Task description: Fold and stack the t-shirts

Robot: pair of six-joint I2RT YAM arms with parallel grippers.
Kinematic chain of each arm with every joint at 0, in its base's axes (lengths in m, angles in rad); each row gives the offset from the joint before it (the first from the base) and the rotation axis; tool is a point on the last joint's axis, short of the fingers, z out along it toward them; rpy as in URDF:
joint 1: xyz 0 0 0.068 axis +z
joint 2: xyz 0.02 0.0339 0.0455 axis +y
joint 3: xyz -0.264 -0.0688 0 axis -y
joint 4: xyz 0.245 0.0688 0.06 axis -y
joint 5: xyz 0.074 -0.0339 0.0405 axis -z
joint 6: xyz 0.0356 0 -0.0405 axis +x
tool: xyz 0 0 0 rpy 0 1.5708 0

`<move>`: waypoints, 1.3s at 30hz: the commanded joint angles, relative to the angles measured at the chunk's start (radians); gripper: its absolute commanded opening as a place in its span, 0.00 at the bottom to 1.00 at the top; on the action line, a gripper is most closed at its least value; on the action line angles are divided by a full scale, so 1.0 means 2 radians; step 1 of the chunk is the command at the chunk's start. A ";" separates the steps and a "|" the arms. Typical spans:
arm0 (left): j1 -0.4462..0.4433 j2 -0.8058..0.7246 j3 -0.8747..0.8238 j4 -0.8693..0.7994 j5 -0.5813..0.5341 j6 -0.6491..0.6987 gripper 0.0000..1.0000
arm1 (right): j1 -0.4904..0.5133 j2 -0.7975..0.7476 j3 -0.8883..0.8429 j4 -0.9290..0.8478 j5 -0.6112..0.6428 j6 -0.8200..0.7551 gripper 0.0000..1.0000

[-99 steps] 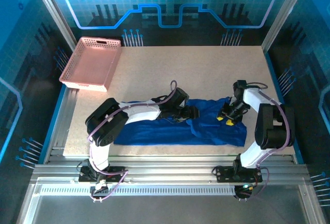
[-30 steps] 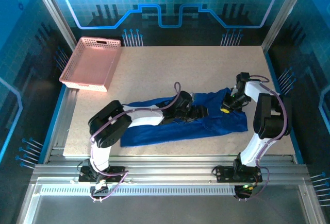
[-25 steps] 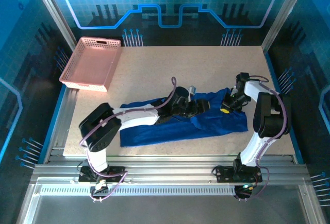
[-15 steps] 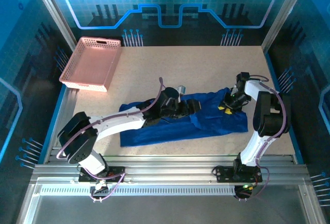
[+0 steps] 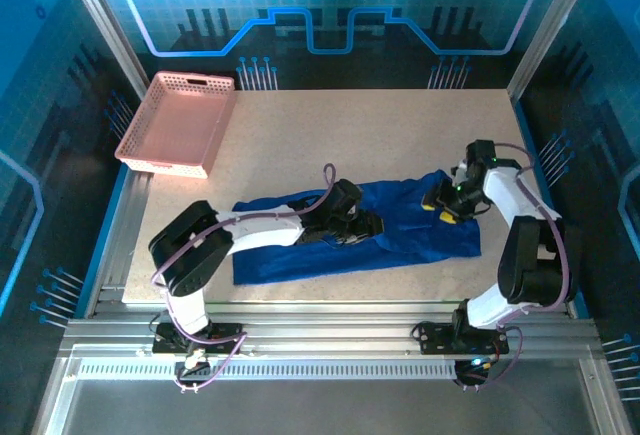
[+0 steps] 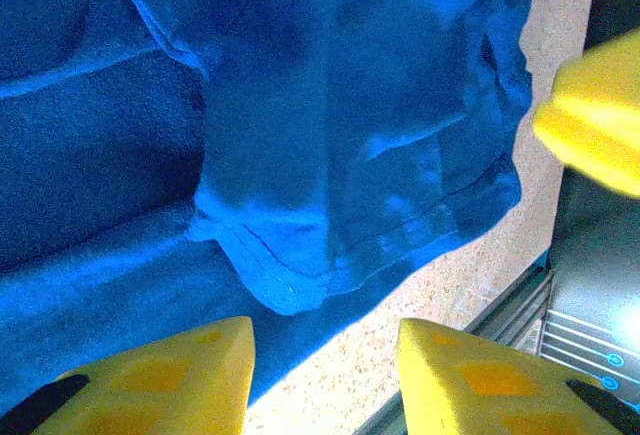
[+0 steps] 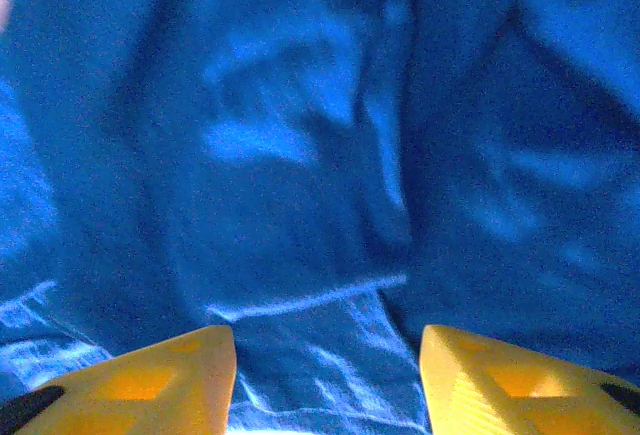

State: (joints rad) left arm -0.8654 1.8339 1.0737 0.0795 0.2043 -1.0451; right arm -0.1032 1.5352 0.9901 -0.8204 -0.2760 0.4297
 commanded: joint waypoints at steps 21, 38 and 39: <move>0.005 0.073 0.048 -0.016 -0.007 0.003 0.38 | 0.005 -0.004 -0.069 -0.006 -0.014 0.005 0.43; 0.005 0.101 0.097 -0.051 -0.009 0.025 0.07 | 0.005 -0.013 -0.073 -0.012 -0.015 0.006 0.36; 0.005 0.101 0.098 -0.052 -0.008 0.026 0.03 | 0.005 -0.014 -0.077 -0.011 -0.016 0.007 0.35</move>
State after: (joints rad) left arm -0.8574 2.0247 1.2354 0.0040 0.1947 -1.0176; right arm -0.1028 1.5311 0.8600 -0.8207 -0.2909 0.4370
